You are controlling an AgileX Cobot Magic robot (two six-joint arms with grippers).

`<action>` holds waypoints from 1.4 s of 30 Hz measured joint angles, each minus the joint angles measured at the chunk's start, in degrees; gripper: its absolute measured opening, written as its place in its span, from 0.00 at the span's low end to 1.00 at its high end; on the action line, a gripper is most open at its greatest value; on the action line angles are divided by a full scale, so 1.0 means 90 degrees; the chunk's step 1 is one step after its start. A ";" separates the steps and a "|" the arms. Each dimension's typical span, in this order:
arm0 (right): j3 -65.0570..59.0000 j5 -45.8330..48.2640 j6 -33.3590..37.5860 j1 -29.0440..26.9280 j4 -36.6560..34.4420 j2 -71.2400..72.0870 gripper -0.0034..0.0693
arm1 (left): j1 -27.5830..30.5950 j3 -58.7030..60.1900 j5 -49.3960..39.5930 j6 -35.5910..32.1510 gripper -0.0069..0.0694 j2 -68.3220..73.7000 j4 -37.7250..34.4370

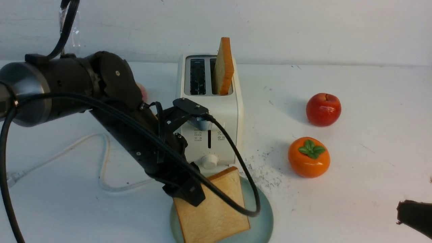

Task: Take toasted bread from bread machine on white table place on plate.
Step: 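Place the slice of bread on the plate with the left gripper, then grasp the toast slice in the toaster and pull it up out of the slot with the right gripper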

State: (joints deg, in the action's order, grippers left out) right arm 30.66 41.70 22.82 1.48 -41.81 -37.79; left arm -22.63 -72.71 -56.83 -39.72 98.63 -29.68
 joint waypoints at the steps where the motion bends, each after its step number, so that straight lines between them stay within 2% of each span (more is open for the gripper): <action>1: 0.0000 0.0000 0.0000 0.0000 0.0000 0.0000 0.12 | 0.0000 -0.0091 0.0001 0.0032 0.65 -0.0042 0.0070; 6: 0.0000 0.0000 0.0000 0.0000 0.0000 0.0000 0.12 | 0.0000 -0.0640 -0.0100 0.0465 0.66 -0.0226 0.0483; 9: 0.0033 0.0009 0.0000 0.0000 0.0000 -0.0012 0.12 | 0.0000 -0.1106 -0.0367 0.1037 0.65 -0.0428 0.0986; 13: 0.0387 0.0222 0.0006 0.0000 0.0006 -0.0242 0.12 | 0.0000 -0.1382 -0.0561 0.1872 0.59 -0.0643 0.1427; 14: 0.0765 0.0418 0.0060 0.0000 0.0006 -0.0542 0.12 | 0.0000 -0.1457 -0.0657 0.2596 0.48 -0.0818 0.1722; 15: 0.0907 0.0478 0.0110 0.0000 0.0006 -0.0666 0.12 | 0.0000 -0.1464 -0.0680 0.2824 0.43 -0.0900 0.1808; 18: 0.1641 0.0793 0.0313 0.0000 -0.0017 -0.1379 0.12 | 0.0000 -0.1359 -0.0783 0.3775 0.16 -0.1276 0.2114; 20: 0.2143 0.0997 0.0496 0.0069 -0.0077 -0.1881 0.12 | 0.0000 -0.1138 -0.0756 0.4070 0.07 -0.1614 0.2135; 21: 0.2143 0.1008 0.0516 0.0086 -0.0078 -0.1930 0.12 | 0.0000 -0.1138 -0.0748 0.4089 0.07 -0.1652 0.2135; 25: 0.2991 0.0785 0.0712 0.0941 -0.0057 -0.2905 0.12 | 0.0000 -0.0180 -0.0124 0.4298 0.07 -0.2733 0.2080; 26: 0.3025 0.0785 0.0712 0.0987 -0.0045 -0.2947 0.12 | 0.0000 -0.0130 -0.0085 0.4298 0.07 -0.2733 0.2080; 27: 0.3306 0.0475 0.0626 0.1354 0.0047 -0.3295 0.13 | 0.0000 0.0343 0.0221 0.4414 0.07 -0.3228 0.2080; 31: 0.3942 -0.0032 0.0343 0.1944 0.0312 -0.4086 0.16 | 0.0000 0.1128 0.0711 0.4733 0.07 -0.4168 0.2113; 35: 0.5074 -0.0472 -0.0028 0.2317 0.0570 -0.5303 0.28 | 0.0000 0.2059 0.0974 0.5229 0.07 -0.5369 0.2230; 42: 0.6946 -0.0643 -0.0168 0.2395 0.0598 -0.6939 0.58 | 0.0000 0.2781 0.0959 0.5621 0.07 -0.6973 0.2435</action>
State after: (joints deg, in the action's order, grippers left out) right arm 93.18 35.91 21.31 23.03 -36.43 -100.24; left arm -22.63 -47.68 -48.20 10.86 35.87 -7.76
